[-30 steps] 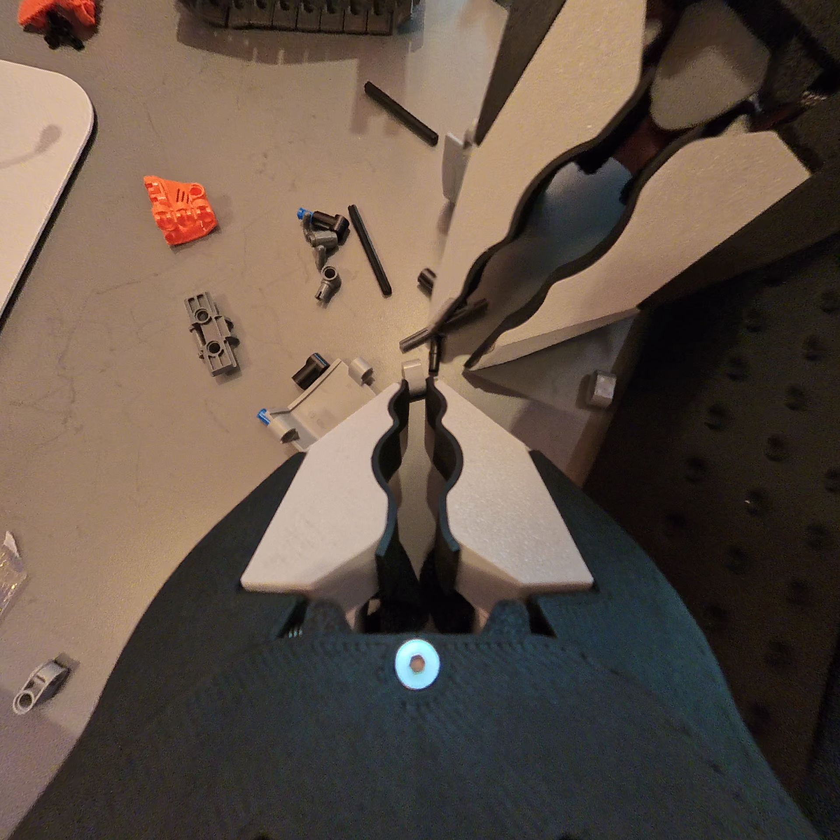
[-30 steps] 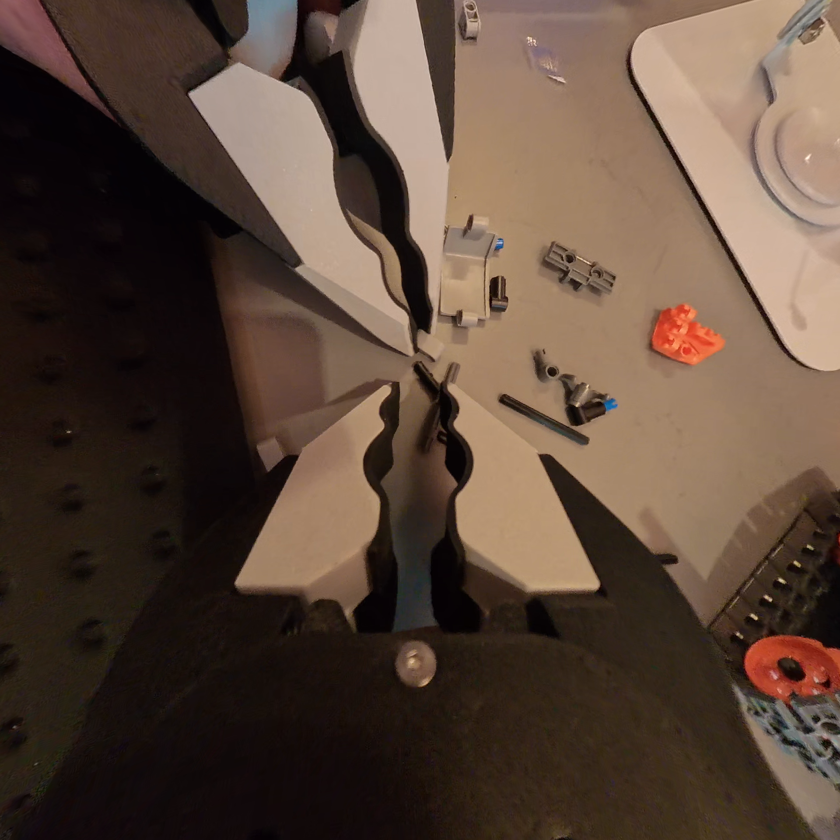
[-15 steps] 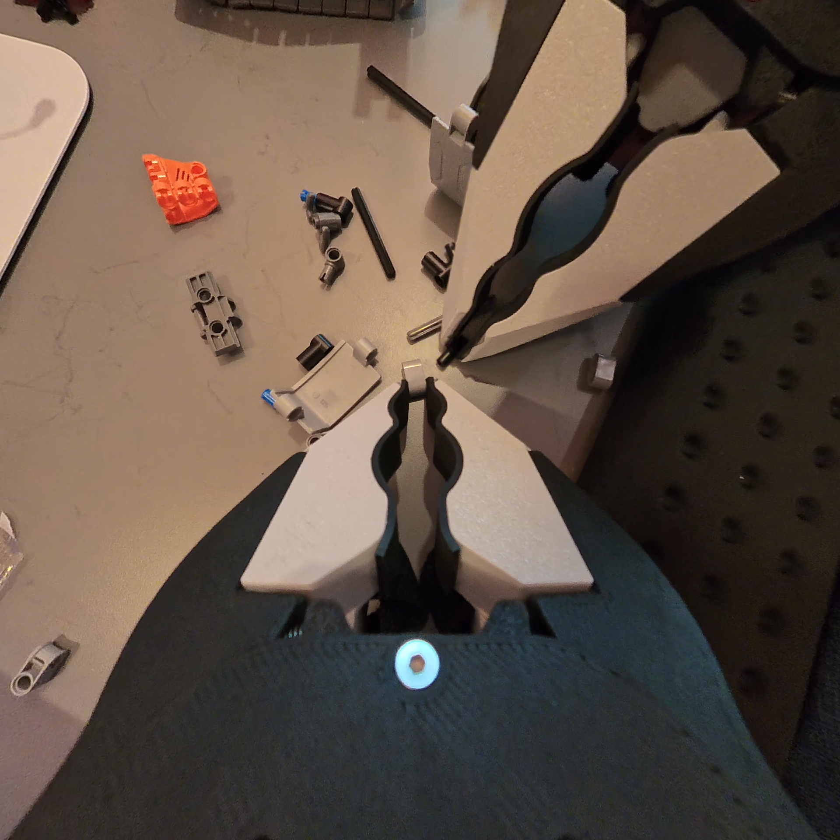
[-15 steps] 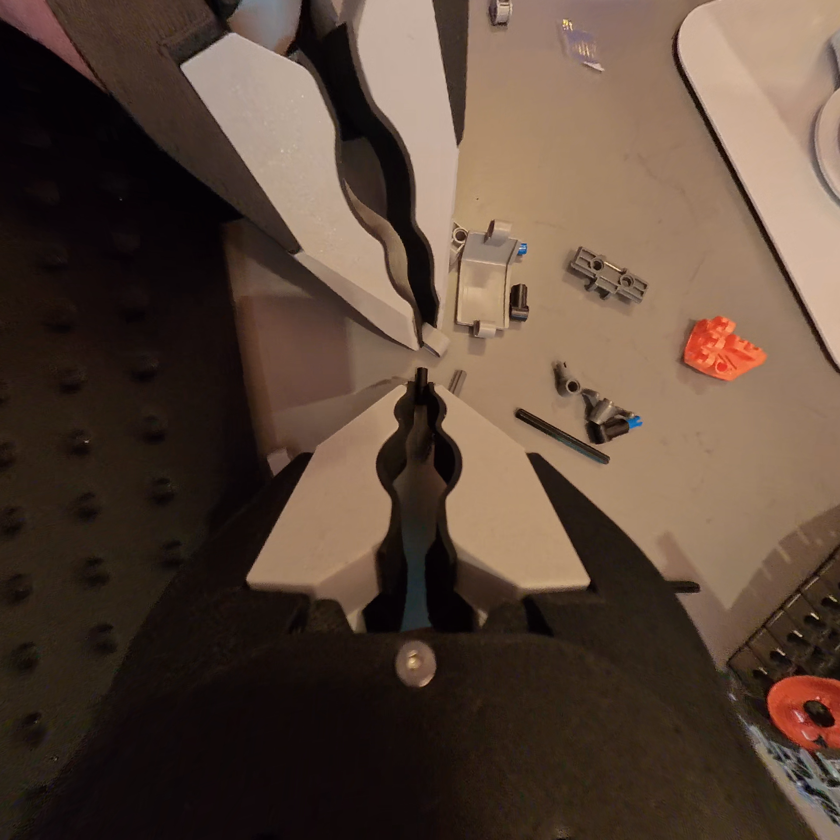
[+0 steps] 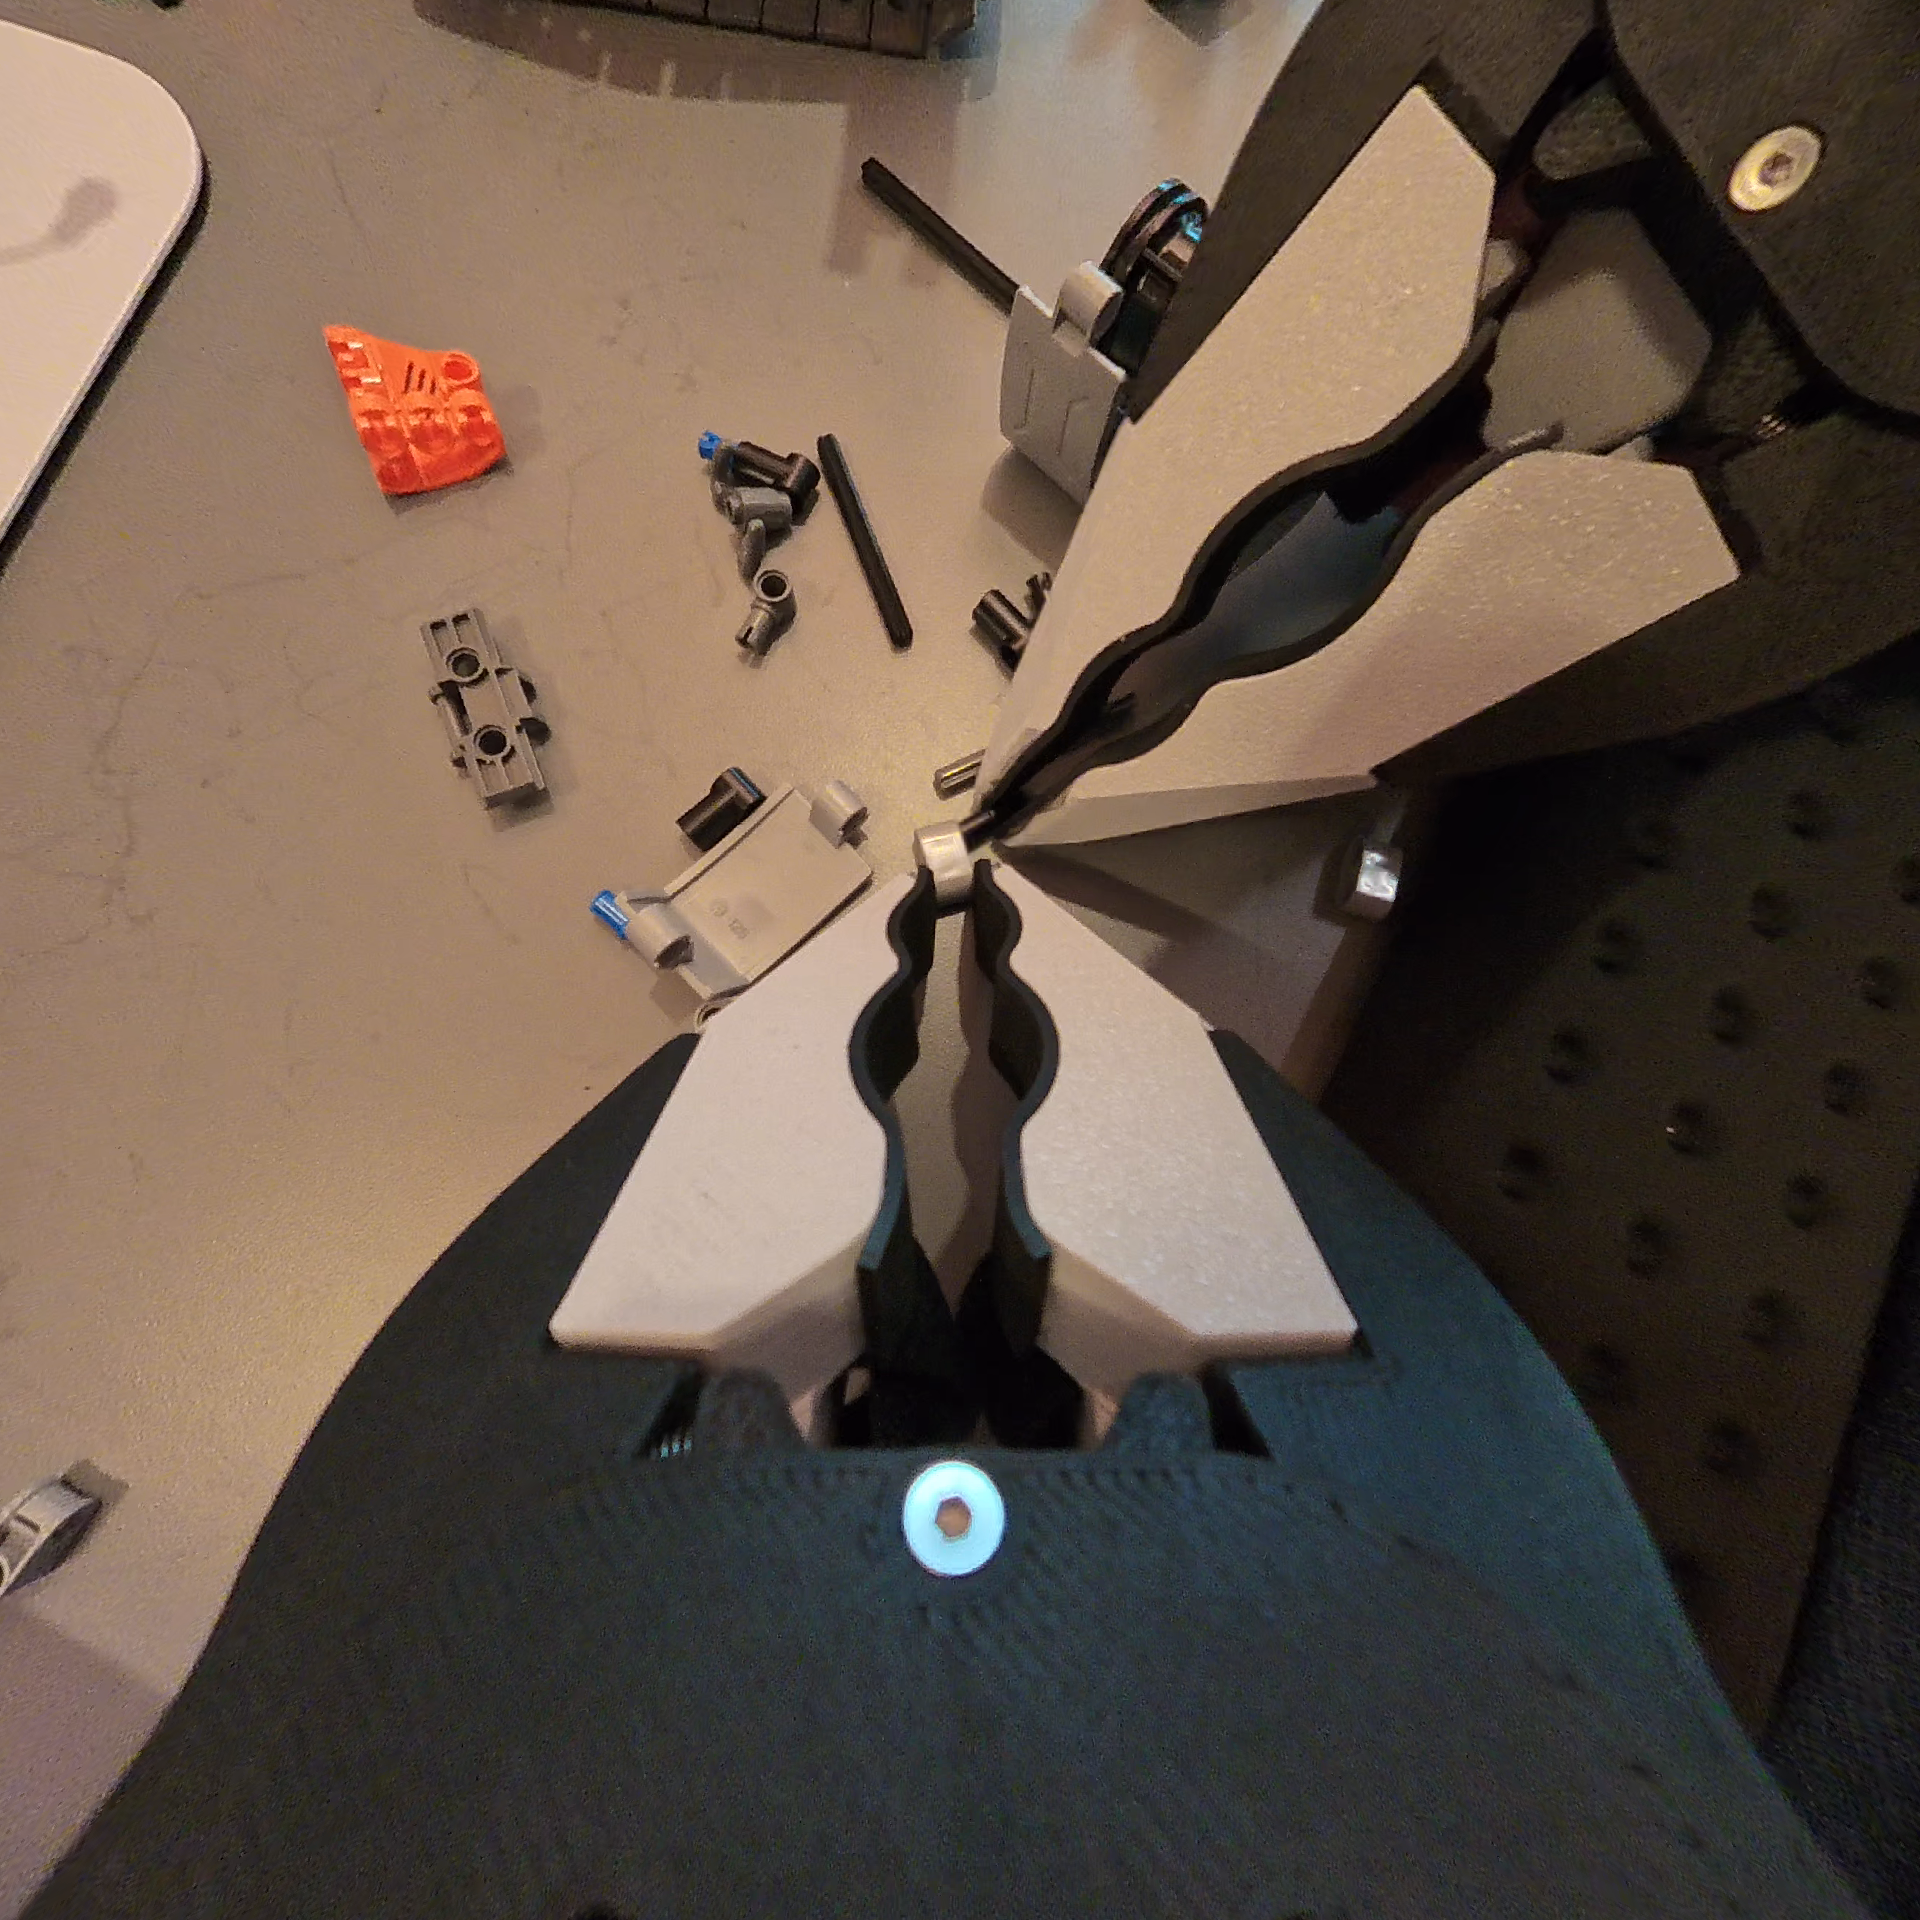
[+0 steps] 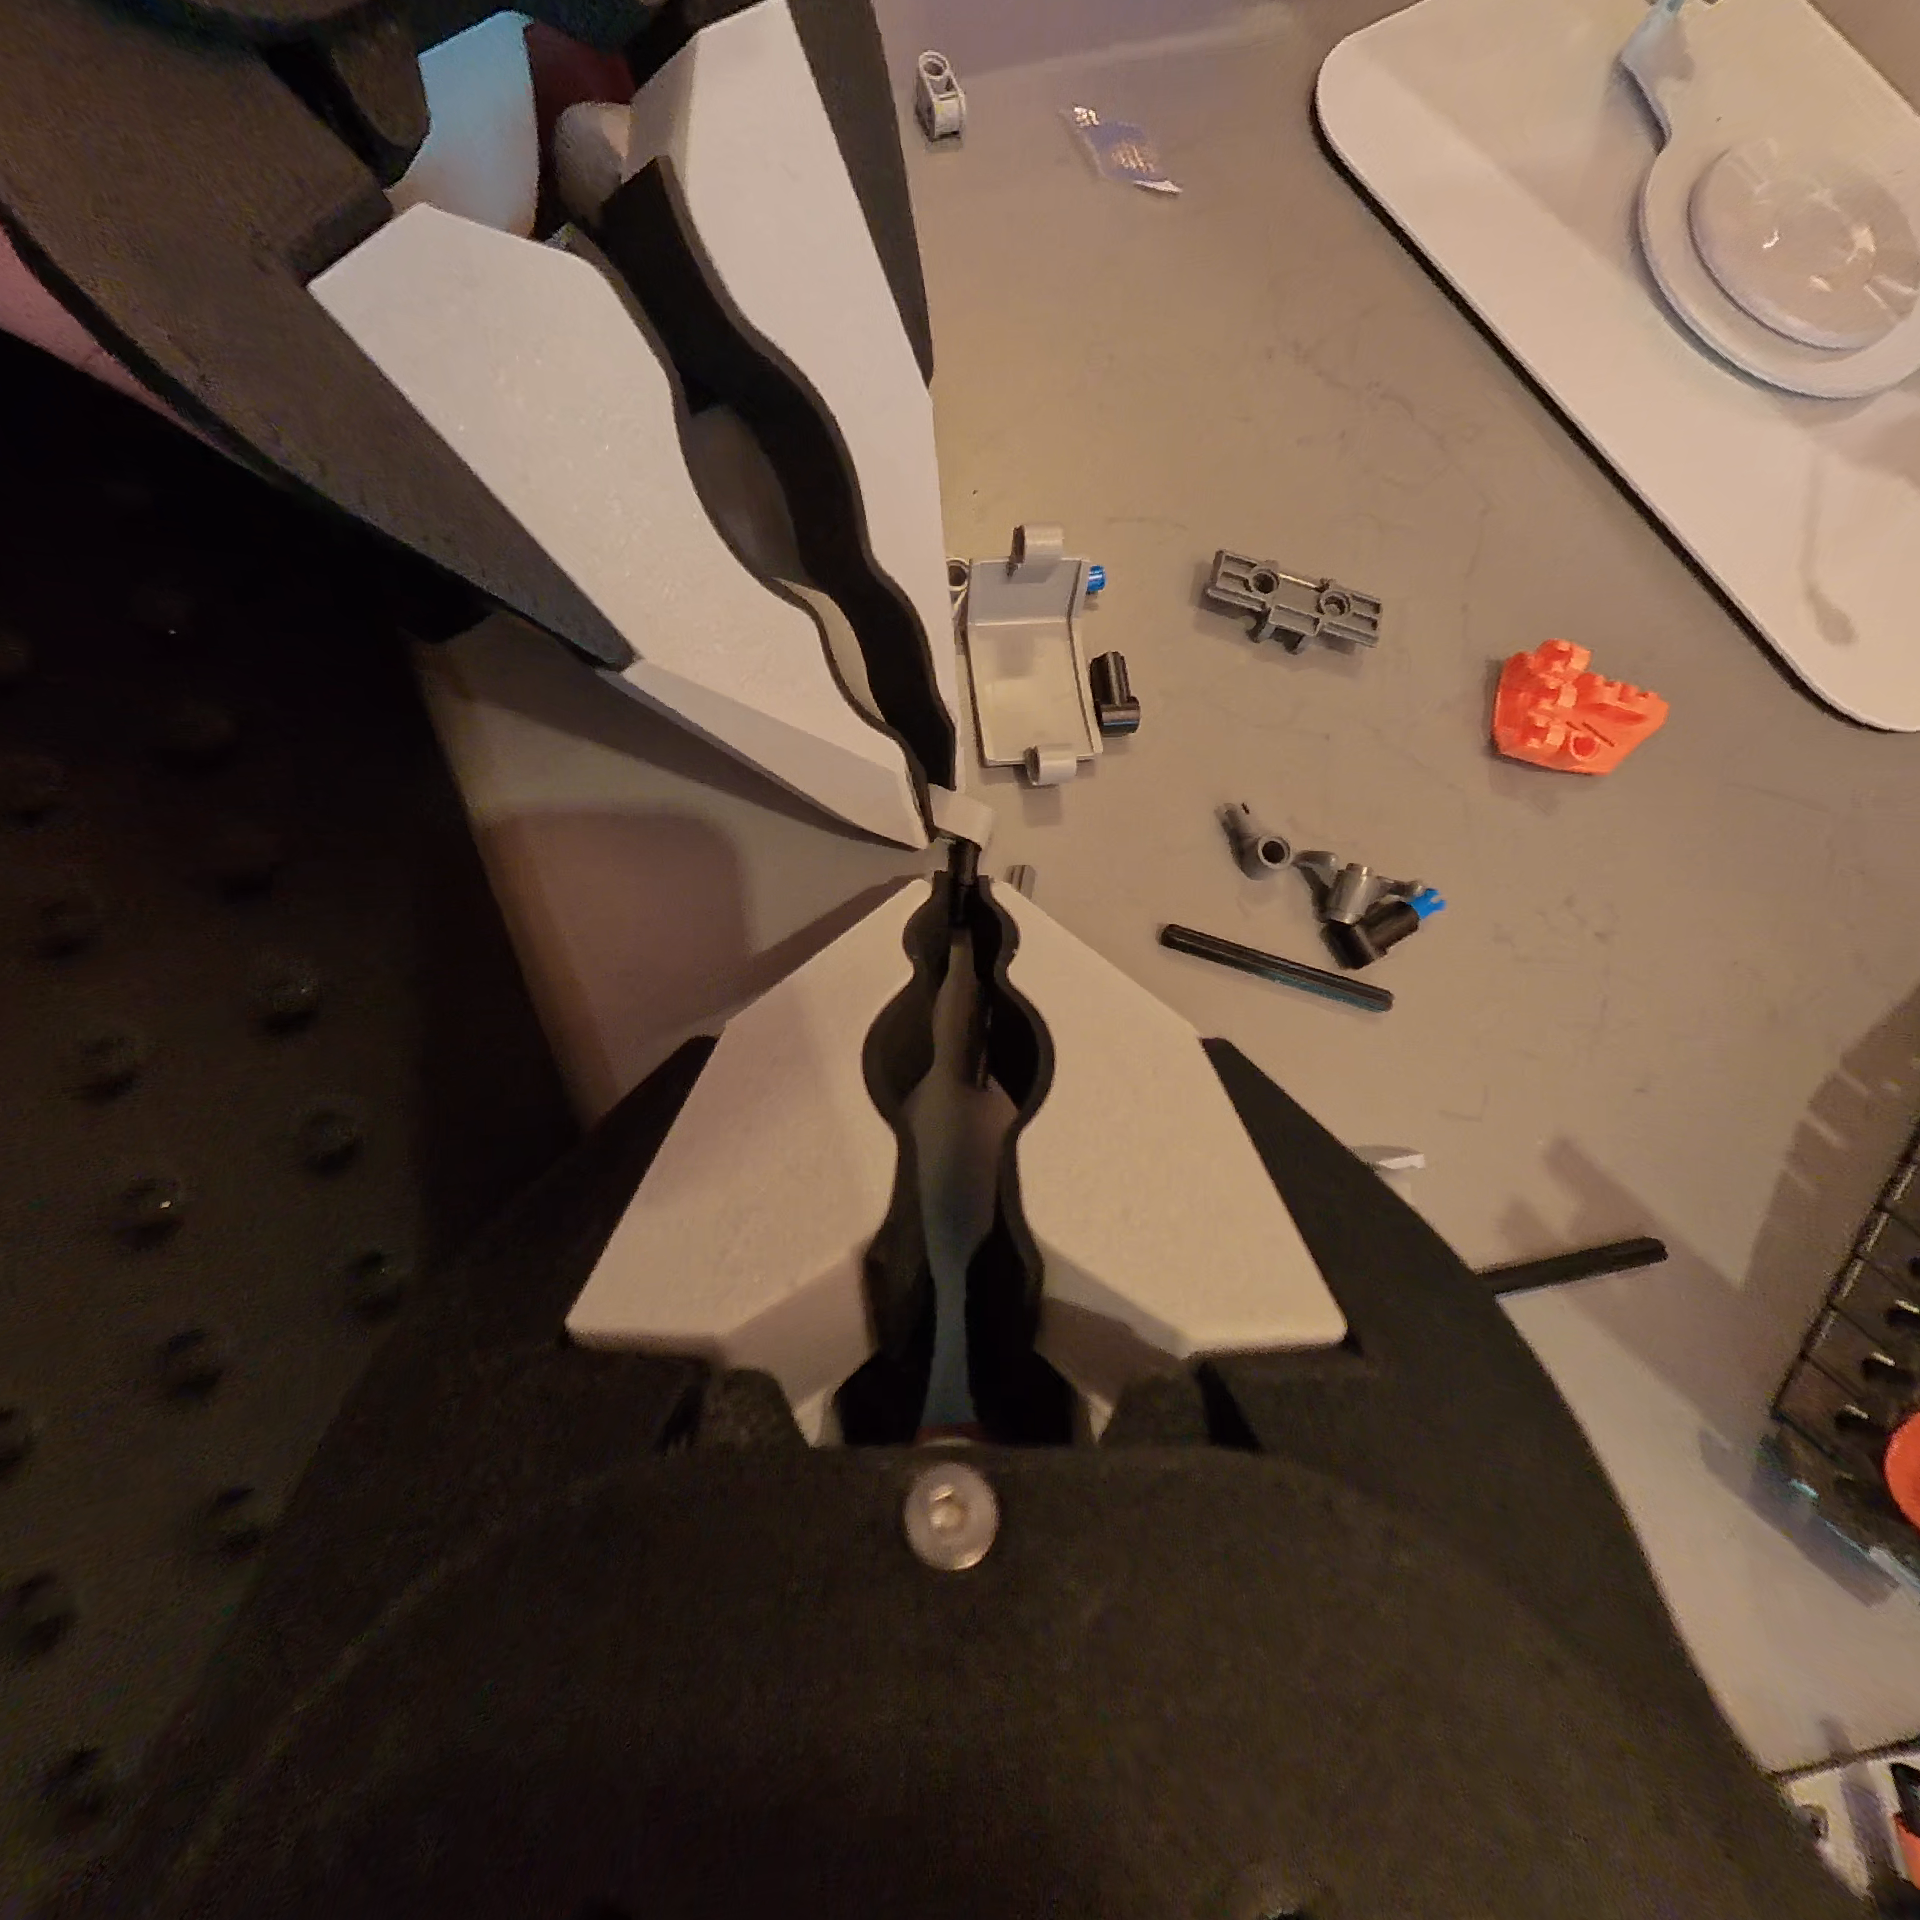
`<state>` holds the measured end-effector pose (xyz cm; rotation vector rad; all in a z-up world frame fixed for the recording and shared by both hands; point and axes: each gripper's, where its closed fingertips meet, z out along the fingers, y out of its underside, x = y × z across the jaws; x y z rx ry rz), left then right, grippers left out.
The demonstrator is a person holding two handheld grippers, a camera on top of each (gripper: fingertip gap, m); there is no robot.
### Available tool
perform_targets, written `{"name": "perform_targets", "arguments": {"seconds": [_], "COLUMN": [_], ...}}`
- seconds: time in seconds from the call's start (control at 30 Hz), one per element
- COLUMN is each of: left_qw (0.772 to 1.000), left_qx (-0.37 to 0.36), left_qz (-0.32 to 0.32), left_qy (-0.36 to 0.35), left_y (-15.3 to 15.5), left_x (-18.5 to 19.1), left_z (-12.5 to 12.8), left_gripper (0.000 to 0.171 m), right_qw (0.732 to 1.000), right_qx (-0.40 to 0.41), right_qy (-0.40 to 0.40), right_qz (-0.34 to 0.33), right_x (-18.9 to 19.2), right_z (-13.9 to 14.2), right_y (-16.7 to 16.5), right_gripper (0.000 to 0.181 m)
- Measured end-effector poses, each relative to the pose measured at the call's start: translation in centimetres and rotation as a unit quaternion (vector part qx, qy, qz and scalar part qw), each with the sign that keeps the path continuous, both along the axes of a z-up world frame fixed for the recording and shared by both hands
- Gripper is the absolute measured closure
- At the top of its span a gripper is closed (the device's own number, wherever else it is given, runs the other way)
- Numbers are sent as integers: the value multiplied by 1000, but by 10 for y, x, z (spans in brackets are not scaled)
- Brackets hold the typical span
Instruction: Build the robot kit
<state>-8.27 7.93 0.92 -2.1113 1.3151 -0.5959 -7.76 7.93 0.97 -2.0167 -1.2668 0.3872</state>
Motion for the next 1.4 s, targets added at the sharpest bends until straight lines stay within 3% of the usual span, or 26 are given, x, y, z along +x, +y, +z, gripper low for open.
{"name": "perform_targets", "arguments": {"seconds": [0.37,1.4], "left_qw": [1000,999], "left_qx": [17,-29], "left_qz": [13,-5], "left_qy": [2,-30], "left_y": [3,4], "left_x": [1,0], "left_z": [0,1], "left_gripper": [167,167], "right_qw": [1000,999], "right_qx": [8,1], "right_qy": [-1,7], "right_qz": [-12,34], "right_x": [-3,-5], "right_z": [0,1], "right_y": [2,2], "right_gripper": [181,181]}}
